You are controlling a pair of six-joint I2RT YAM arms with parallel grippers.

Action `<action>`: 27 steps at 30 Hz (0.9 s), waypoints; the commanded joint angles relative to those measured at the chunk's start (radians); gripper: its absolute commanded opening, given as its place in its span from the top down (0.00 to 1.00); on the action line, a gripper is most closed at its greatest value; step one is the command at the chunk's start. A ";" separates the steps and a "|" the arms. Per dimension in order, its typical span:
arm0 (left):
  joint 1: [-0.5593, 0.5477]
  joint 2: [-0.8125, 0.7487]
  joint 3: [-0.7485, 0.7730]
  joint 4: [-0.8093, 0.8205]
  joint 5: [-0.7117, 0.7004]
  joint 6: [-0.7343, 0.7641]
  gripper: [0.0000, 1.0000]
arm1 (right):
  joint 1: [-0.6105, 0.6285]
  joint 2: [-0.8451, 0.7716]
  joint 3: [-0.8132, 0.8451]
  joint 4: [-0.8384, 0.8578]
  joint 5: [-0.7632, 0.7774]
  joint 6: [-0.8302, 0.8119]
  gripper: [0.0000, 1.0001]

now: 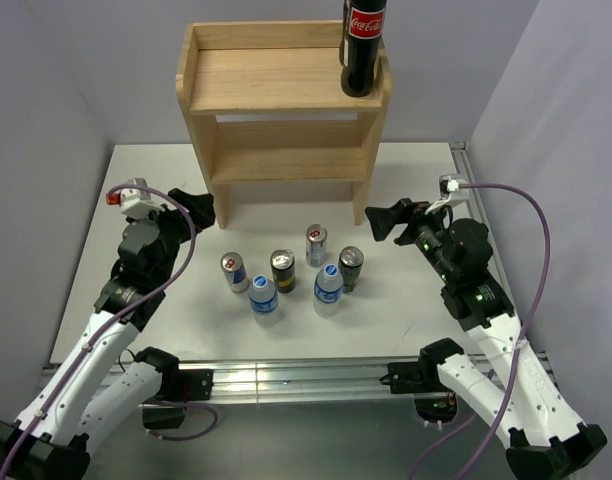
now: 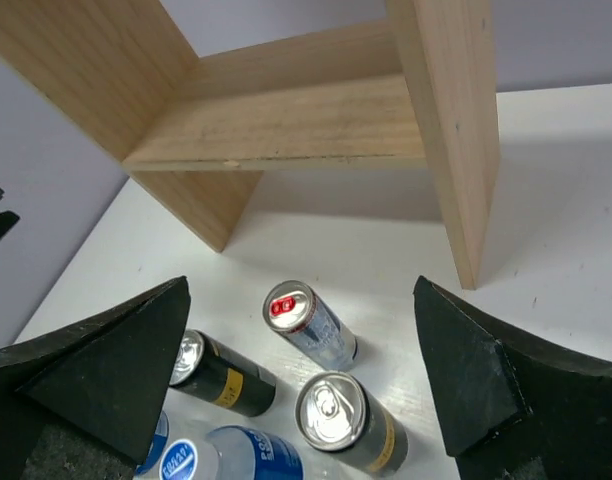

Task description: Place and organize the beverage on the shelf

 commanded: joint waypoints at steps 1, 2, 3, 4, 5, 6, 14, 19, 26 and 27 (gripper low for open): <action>-0.043 -0.038 0.115 -0.188 -0.038 -0.034 0.01 | 0.011 -0.080 -0.006 -0.030 0.010 0.000 0.00; -0.054 -0.053 0.129 -0.220 -0.043 -0.039 0.01 | 0.013 -0.097 -0.015 -0.030 0.013 0.004 0.00; -0.066 -0.061 0.153 -0.294 -0.049 -0.044 0.01 | 0.013 -0.115 -0.021 -0.033 0.017 0.006 0.00; -0.089 -0.070 0.163 -0.319 -0.046 -0.050 0.01 | 0.013 -0.148 -0.041 -0.031 0.020 0.011 0.00; -0.096 -0.077 0.172 -0.349 -0.006 -0.050 0.01 | 0.013 -0.164 -0.053 -0.031 0.029 0.027 0.00; -0.100 -0.077 0.198 -0.410 0.011 -0.050 0.01 | 0.014 -0.187 -0.061 -0.031 0.044 0.035 0.00; -0.143 -0.177 0.218 -0.624 0.241 -0.083 0.01 | 0.017 -0.307 -0.164 -0.079 0.191 0.123 0.00; -0.146 -0.289 0.068 -0.589 0.377 -0.117 0.01 | 0.016 -0.310 -0.203 -0.115 0.182 0.112 0.00; -0.157 -0.412 -0.121 -0.454 0.487 -0.197 0.02 | 0.019 -0.322 -0.230 -0.114 0.207 0.127 0.00; -0.162 -0.423 -0.139 -0.430 0.475 -0.205 0.03 | 0.019 -0.315 -0.230 -0.115 0.216 0.124 0.00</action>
